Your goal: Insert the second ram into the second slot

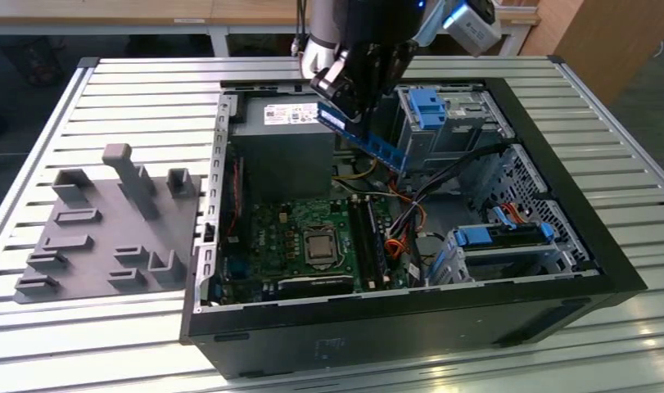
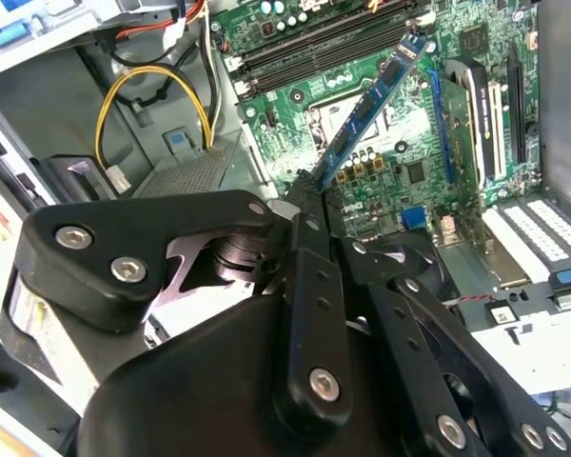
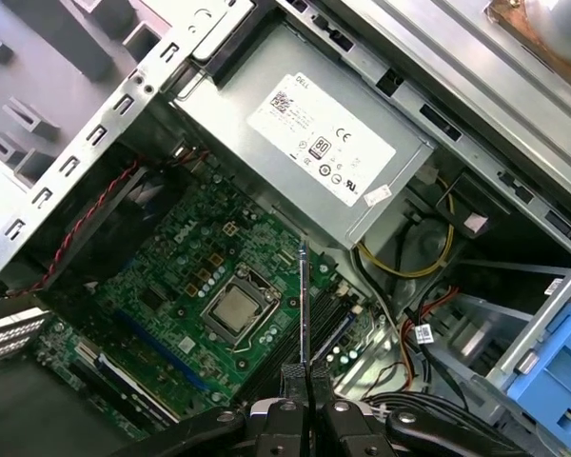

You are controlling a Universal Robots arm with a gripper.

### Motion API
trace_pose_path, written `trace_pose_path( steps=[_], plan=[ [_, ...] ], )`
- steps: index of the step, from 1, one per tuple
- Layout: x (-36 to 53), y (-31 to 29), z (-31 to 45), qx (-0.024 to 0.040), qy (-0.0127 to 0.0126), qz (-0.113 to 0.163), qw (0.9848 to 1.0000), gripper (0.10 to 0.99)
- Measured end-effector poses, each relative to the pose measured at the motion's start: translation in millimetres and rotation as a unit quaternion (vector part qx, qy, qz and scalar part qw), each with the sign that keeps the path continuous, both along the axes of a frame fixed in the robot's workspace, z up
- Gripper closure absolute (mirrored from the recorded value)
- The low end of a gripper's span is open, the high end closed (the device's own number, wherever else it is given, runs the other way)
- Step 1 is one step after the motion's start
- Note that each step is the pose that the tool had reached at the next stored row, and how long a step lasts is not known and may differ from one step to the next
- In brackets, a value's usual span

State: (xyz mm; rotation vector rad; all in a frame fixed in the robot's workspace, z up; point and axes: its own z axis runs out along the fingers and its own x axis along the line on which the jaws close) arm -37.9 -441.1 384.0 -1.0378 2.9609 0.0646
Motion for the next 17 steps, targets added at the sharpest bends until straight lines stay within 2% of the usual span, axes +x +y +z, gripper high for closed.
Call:
trace_pose_path(
  steps=[6, 17],
  plan=[
    [0.0, 0.0, -0.1, 0.0000, 0.0000, -0.027, 0.9996, 0.953],
    [0.0, 0.0, -0.1, 0.0000, 0.0000, -0.059, 0.9983, 0.953]
  ],
)
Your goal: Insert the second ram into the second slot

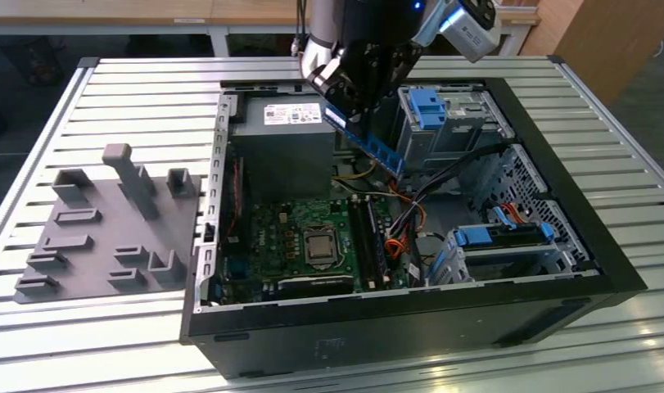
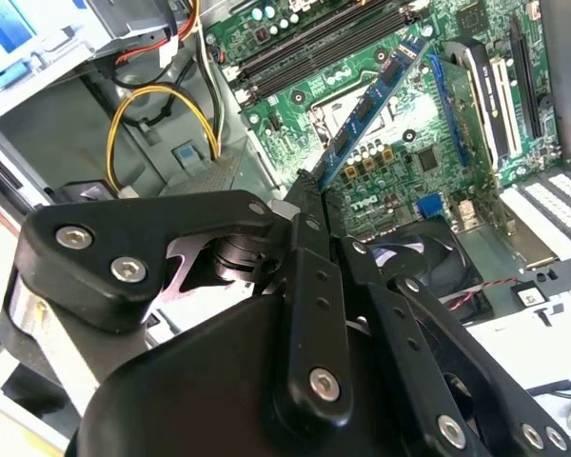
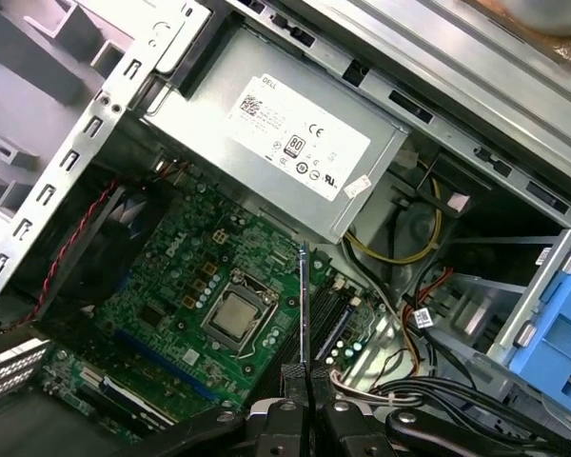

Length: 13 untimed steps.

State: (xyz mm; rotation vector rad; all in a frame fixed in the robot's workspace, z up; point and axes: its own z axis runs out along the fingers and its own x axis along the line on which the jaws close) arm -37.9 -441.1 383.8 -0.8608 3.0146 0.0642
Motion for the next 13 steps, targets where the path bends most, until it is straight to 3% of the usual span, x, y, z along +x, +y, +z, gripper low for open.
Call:
trace_pose_path(
  steps=[13],
  plan=[
    [0.0, 0.0, -0.1, -0.0001, 0.0000, -0.035, 0.9994, 0.953]
  ],
)
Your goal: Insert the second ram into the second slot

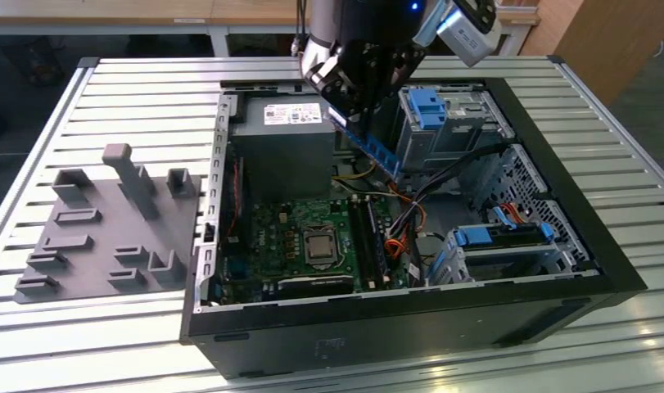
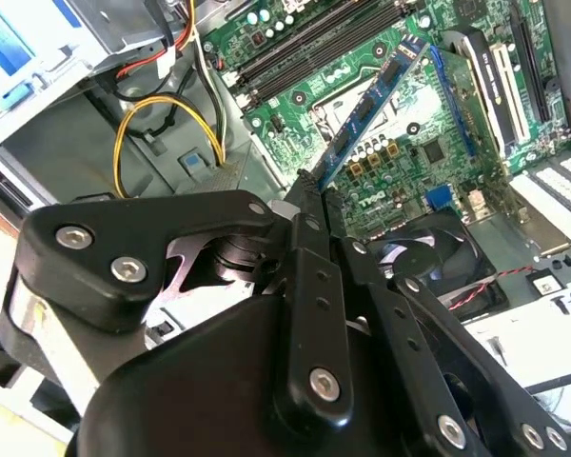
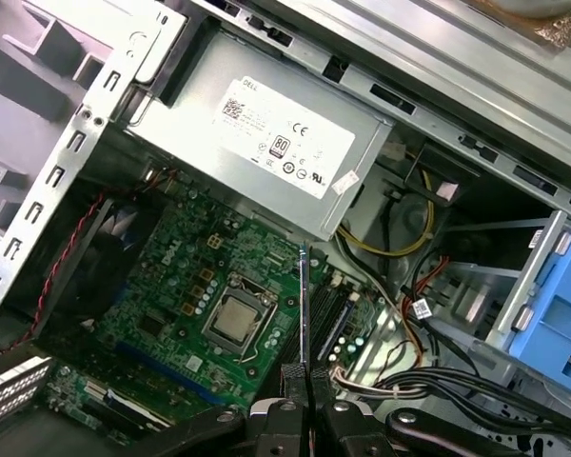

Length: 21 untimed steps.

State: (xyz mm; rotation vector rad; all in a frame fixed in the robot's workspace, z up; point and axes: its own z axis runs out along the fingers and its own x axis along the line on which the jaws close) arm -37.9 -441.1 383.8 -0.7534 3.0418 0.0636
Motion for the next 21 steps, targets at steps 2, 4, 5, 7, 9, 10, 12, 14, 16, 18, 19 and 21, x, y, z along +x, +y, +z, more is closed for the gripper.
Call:
trace_pose_path(
  steps=[2, 4, 5, 7, 9, 10, 12, 14, 16, 18, 19, 21],
  plan=[
    [0.0, 0.0, -0.1, -0.0001, 0.0000, -0.008, 1.0000, 0.953],
    [0.0, 0.0, -0.2, -0.0001, 0.0000, -0.020, 0.9998, 0.953],
    [0.0, 0.0, -0.3, -0.0001, 0.0000, -0.025, 0.9997, 0.953],
    [0.0, 0.0, -0.3, -0.0001, 0.0000, -0.034, 0.9994, 0.953],
    [0.0, 0.0, -0.4, -0.0001, 0.0000, -0.043, 0.9991, 0.953],
    [0.0, 0.0, -0.4, -0.0001, 0.0000, -0.048, 0.9989, 0.953],
    [0.0, 0.0, -0.5, -0.0001, 0.0000, -0.056, 0.9985, 0.953],
    [0.0, 0.0, -0.6, -0.0001, 0.0000, -0.063, 0.9980, 0.953],
    [0.0, 0.0, -0.6, -0.0001, 0.0000, -0.070, 0.9975, 0.953],
    [0.0, 0.0, -0.6, -0.0001, 0.0000, -0.076, 0.9971, 0.953],
    [0.0, 0.0, -0.6, -0.0001, 0.0000, -0.079, 0.9969, 0.953],
    [0.0, 0.0, -0.6, -0.0001, 0.0000, -0.084, 0.9964, 0.953]
  ],
)
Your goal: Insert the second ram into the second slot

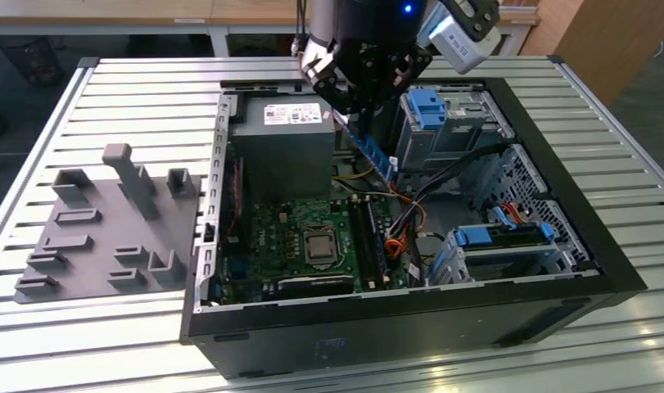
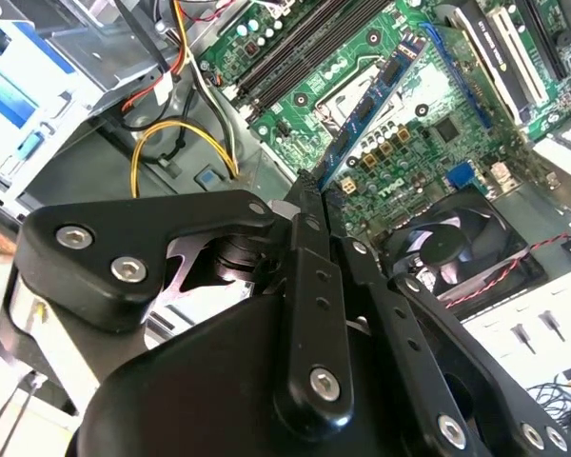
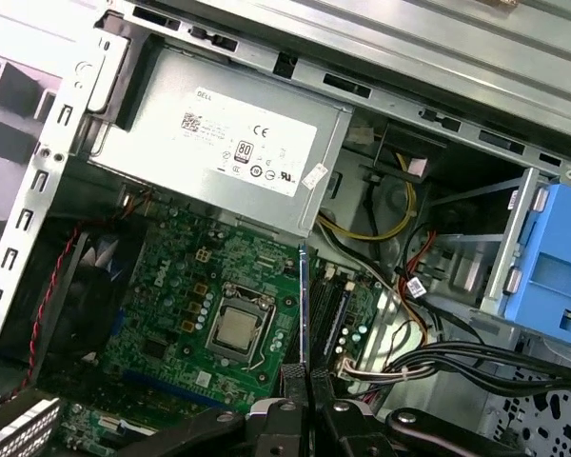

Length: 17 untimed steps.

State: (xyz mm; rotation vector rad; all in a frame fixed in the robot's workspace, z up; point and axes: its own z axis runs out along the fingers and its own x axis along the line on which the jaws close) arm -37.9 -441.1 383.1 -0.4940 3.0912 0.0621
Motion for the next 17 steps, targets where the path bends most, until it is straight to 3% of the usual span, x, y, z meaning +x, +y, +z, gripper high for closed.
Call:
trace_pose_path(
  steps=[17],
  plan=[
    [0.0, 0.0, -0.1, 0.0000, 0.0000, -0.050, 0.9987, 0.953]
  ],
)
